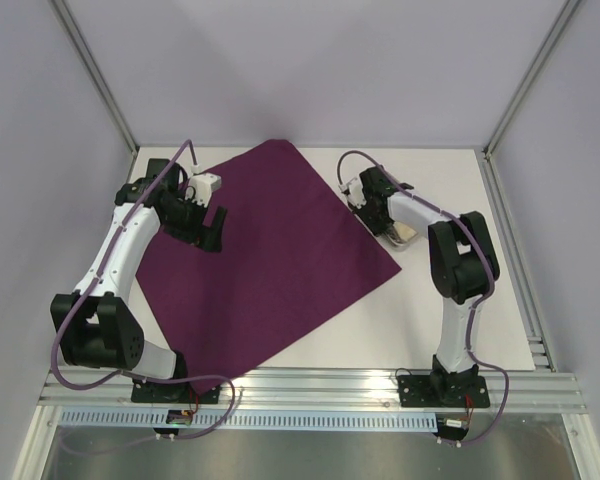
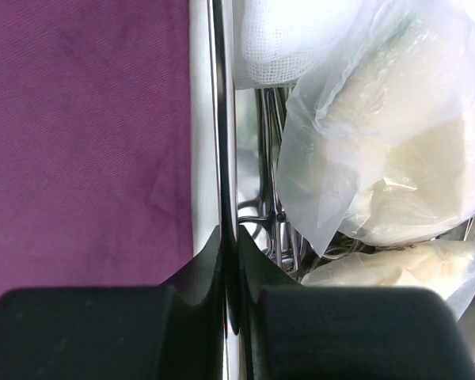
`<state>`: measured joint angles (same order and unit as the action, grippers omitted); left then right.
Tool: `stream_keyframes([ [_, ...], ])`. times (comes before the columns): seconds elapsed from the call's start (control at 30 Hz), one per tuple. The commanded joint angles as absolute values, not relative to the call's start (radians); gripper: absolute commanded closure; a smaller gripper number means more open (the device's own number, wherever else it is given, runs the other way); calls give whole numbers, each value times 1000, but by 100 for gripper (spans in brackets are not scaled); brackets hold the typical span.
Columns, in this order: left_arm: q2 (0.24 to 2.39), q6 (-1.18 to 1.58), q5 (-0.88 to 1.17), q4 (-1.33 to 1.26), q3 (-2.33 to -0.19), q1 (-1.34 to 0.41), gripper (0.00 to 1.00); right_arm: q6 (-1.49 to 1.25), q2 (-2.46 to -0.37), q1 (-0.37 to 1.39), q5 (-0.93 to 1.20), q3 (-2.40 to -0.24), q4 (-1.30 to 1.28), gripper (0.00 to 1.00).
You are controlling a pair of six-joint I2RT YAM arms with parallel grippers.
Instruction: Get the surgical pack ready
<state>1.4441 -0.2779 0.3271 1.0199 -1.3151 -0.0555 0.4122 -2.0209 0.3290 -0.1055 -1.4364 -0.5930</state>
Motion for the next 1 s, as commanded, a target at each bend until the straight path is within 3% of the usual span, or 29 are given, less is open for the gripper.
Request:
stream_keyframes([
  [0.0,1451,-284,339,1005,-1328,-49,0,451,-1918,353,-164,-1459,-565,100],
  [0.47,1460,-279,318,994,-1328,-48,0,465,-1890,451,-201,-1497,-575,100],
  [0.97,1546,-255,291,934,-1293,178,0,437,-2072,860,-150,-1710,-633,99],
])
